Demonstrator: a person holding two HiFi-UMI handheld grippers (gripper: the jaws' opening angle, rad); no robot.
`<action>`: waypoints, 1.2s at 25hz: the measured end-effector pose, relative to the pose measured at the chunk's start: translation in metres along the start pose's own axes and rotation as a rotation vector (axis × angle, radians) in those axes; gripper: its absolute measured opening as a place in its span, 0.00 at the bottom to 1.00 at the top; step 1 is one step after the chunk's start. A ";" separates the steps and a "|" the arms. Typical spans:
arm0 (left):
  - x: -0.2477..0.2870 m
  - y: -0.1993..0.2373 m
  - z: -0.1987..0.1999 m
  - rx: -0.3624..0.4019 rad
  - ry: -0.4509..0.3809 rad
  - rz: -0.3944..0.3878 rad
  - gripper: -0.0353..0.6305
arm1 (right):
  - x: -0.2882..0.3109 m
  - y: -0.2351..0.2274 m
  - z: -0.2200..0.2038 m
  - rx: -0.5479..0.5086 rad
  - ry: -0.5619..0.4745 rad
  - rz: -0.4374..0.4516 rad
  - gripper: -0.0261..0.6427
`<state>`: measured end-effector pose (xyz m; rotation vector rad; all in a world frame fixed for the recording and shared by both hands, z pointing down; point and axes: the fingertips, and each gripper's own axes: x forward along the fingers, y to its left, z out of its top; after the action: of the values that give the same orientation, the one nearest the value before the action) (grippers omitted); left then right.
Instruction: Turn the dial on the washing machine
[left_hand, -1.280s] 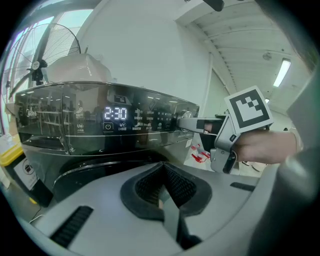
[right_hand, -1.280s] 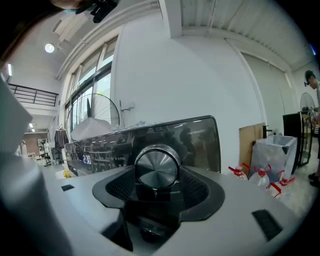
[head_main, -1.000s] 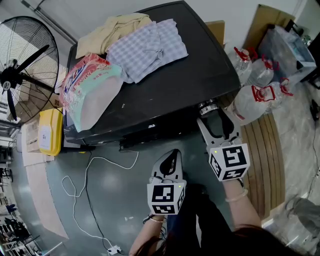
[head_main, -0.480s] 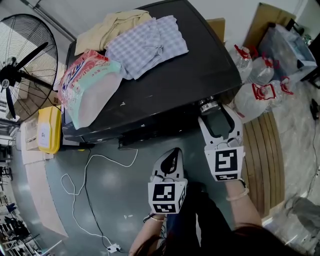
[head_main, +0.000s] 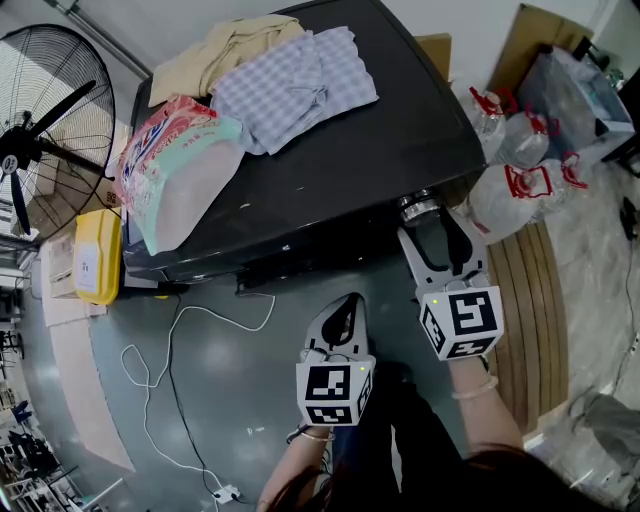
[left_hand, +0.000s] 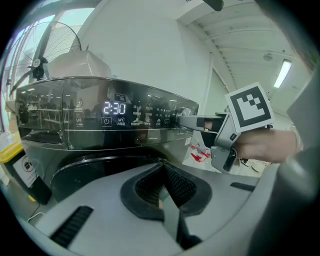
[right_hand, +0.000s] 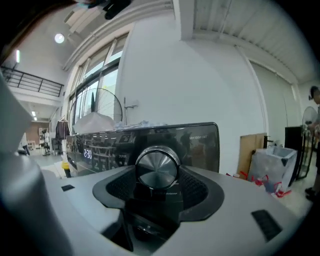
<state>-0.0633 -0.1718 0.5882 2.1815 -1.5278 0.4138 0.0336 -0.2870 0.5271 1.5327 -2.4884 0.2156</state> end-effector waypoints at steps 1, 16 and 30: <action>0.000 0.000 0.000 0.001 0.000 0.000 0.08 | 0.000 0.000 0.000 0.028 -0.004 0.004 0.47; -0.002 -0.003 -0.004 -0.004 0.004 -0.006 0.08 | 0.003 0.003 0.001 -0.025 0.011 0.057 0.51; -0.001 -0.005 -0.009 -0.008 0.014 -0.008 0.08 | 0.005 0.009 0.002 -0.342 0.073 0.021 0.47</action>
<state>-0.0591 -0.1648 0.5941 2.1734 -1.5107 0.4194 0.0235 -0.2878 0.5267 1.3333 -2.3364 -0.1422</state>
